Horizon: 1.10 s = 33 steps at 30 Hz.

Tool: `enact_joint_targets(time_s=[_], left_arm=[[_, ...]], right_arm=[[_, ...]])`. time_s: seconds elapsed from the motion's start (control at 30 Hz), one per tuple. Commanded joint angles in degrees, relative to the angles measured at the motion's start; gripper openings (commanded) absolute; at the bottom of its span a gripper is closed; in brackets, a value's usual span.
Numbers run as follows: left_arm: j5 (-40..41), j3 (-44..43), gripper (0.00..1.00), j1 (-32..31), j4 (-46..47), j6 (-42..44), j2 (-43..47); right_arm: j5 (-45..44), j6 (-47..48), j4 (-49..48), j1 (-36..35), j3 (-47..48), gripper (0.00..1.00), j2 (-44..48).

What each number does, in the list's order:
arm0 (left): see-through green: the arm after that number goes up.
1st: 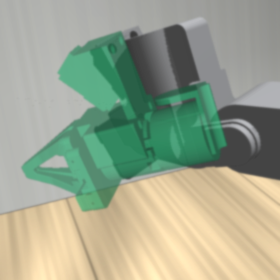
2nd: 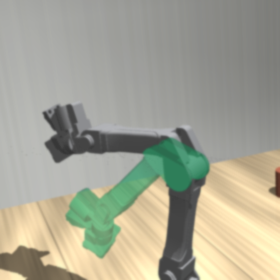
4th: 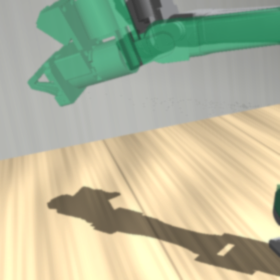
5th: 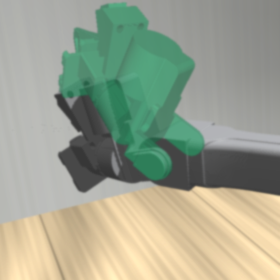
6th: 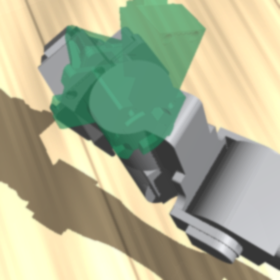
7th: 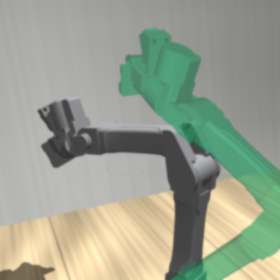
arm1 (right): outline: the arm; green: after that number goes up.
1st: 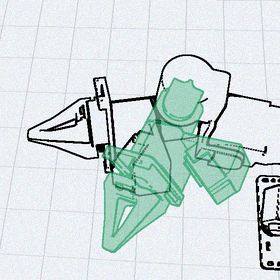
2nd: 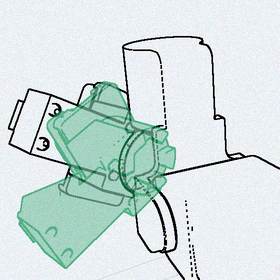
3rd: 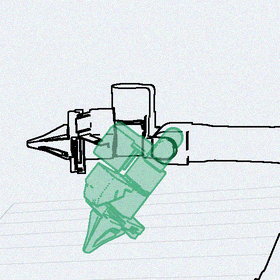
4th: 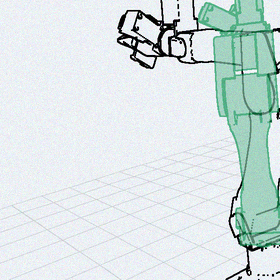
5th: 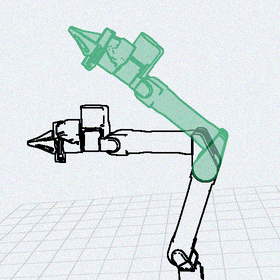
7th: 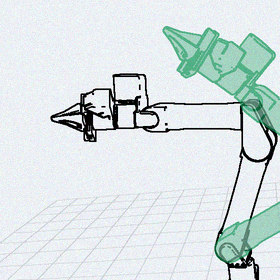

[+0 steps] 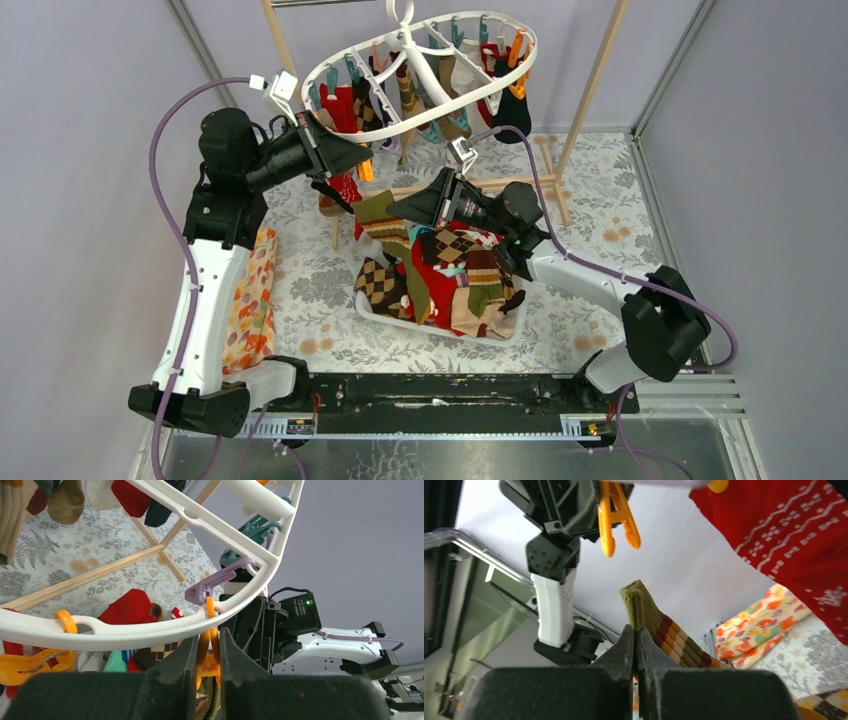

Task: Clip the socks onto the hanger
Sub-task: Pick up the sock from the bin, then clamp the sock onto the hanger.

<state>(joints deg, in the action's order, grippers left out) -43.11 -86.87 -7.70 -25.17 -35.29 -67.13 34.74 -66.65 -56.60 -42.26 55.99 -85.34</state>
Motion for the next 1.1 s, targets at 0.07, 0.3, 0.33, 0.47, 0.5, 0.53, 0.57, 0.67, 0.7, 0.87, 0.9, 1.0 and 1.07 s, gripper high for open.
enact_joint_targets(time_s=[0.07, 0.3, 0.33, 0.47, 0.5, 0.53, 0.57, 0.67, 0.7, 0.87, 0.9, 1.0, 1.07], left_arm=[[-6.64, 1.02, 0.00, 0.14, 3.54, -1.04, -0.01], [-8.64, 1.54, 0.00, 0.22, 4.99, -2.48, -0.24], [-8.89, 1.53, 0.00, 0.23, 5.04, -2.64, -0.25], [-9.33, 1.53, 0.00, 0.23, 5.60, -3.28, -0.41], [-9.40, 1.47, 0.00, 0.23, 5.72, -3.37, -0.31], [-9.44, 1.48, 0.00, 0.23, 5.74, -3.43, -0.36], [-9.43, 1.46, 0.00, 0.23, 5.85, -3.51, -0.37], [-9.81, 1.52, 0.00, 0.24, 6.24, -4.08, -0.37], [-9.88, 1.53, 0.00, 0.28, 6.44, -4.23, -0.38], [-9.79, 1.12, 0.00, 0.23, 6.49, -4.43, -0.37], [-9.80, 1.09, 0.00, 0.23, 6.50, -4.48, -0.37], [-9.78, 1.10, 0.00, 0.24, 6.53, -4.44, -0.24], [-9.88, 1.30, 0.00, 0.24, 6.49, -4.37, -0.19]], right_arm=[[3.99, -11.12, -17.71, 1.01, 4.29, 0.00, -3.78], [3.90, -15.46, -23.34, 1.82, 6.17, 0.00, -7.34], [3.93, -15.63, -23.38, 1.84, 6.50, 0.00, -7.61], [3.48, -16.00, -23.60, 2.08, 6.93, 0.00, -8.29], [3.35, -15.95, -23.60, 2.06, 6.94, 0.00, -8.39], [3.20, -15.92, -23.52, 2.09, 7.06, 0.00, -8.48], [3.22, -15.91, -23.32, 2.15, 7.20, 0.00, -8.63], [3.14, -15.82, -22.98, 2.14, 7.34, 0.00, -8.94], [3.22, -15.63, -22.74, 2.11, 7.42, 0.00, -8.96], [3.15, -14.13, -20.91, 2.16, 6.29, 0.00, -8.71], [3.11, -13.99, -20.83, 2.11, 6.08, 0.00, -8.70], [2.59, -13.59, -20.80, 2.26, 4.73, 0.00, -8.53], [2.60, -13.51, -21.10, 2.26, 4.53, 0.00, -8.53]])
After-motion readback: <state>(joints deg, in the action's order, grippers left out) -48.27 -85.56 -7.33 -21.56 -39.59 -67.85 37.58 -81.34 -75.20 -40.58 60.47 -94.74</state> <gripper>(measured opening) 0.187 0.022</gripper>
